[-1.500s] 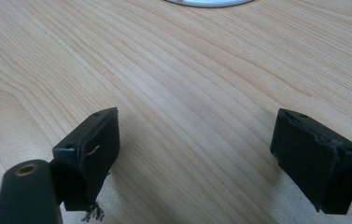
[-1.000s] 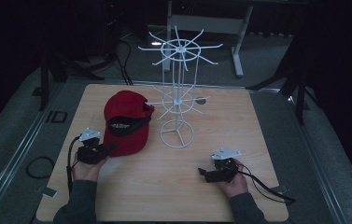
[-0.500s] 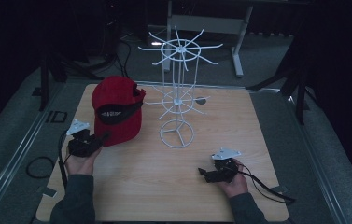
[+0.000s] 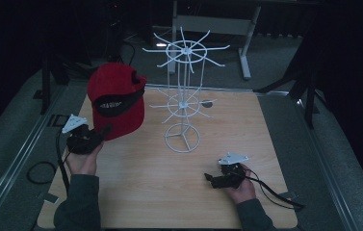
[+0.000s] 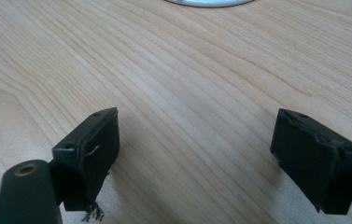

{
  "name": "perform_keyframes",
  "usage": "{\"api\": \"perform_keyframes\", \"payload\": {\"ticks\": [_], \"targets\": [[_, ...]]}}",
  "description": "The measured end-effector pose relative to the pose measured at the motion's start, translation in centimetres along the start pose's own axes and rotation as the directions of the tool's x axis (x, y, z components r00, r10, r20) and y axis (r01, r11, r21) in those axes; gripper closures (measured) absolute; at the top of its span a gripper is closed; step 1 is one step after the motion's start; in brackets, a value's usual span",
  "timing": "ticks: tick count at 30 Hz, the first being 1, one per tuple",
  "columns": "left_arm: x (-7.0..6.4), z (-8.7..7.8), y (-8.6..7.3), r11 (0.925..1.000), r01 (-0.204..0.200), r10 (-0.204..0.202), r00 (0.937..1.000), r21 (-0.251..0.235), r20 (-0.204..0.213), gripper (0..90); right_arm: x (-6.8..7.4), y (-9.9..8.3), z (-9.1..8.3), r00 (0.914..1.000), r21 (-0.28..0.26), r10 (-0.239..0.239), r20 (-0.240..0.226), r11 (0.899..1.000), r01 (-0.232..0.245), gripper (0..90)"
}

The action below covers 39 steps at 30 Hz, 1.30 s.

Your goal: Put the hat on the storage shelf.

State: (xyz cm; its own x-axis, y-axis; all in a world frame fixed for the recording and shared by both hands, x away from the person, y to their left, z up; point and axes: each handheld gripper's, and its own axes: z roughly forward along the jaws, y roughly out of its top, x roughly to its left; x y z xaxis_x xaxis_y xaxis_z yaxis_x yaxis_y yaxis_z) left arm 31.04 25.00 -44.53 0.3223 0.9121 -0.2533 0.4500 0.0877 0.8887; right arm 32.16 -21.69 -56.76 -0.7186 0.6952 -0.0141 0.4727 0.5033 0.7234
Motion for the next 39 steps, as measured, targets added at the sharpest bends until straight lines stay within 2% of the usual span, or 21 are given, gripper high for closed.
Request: {"api": "perform_keyframes", "payload": {"ticks": [6, 13, 20, 30, 39], "targets": [[-0.4, -0.1, 0.7, 0.9998, -0.008, 0.008, 1.0, -0.017, 0.005, 85.9, 0.0, 0.0, 0.0, 1.0, 0.001, 0.003, -0.001, 1.0, -0.003, 15.3], [-0.8, -0.8, 1.5, 0.9991, -0.035, 0.035, 0.9994, -0.025, -0.004, 85.9, 0.0, 0.0, 0.0, 1.0, 0.0, 0.001, -0.001, 1.0, -0.001, 15.3], [-1.5, -1.2, 2.2, 0.9969, -0.042, 0.043, 0.9991, -0.066, 0.007, 85.9, 0.0, 0.0, 0.0, 1.0, 0.002, 0.003, -0.001, 1.0, -0.003, 15.2], [-1.8, -1.5, 3.3, 0.9938, -0.02, 0.023, 0.9995, -0.109, 0.022, 85.8, 0.0, 0.0, 0.0, 1.0, 0.005, 0.002, -0.001, 1.0, -0.002, 15.2], [-2.0, -2.3, 4.4, 0.993, -0.044, 0.046, 0.9987, -0.11, 0.02, 85.8, 0.0, 0.0, 0.0, 1.0, 0.004, 0.002, -0.001, 1.0, -0.002, 15.2]]}}
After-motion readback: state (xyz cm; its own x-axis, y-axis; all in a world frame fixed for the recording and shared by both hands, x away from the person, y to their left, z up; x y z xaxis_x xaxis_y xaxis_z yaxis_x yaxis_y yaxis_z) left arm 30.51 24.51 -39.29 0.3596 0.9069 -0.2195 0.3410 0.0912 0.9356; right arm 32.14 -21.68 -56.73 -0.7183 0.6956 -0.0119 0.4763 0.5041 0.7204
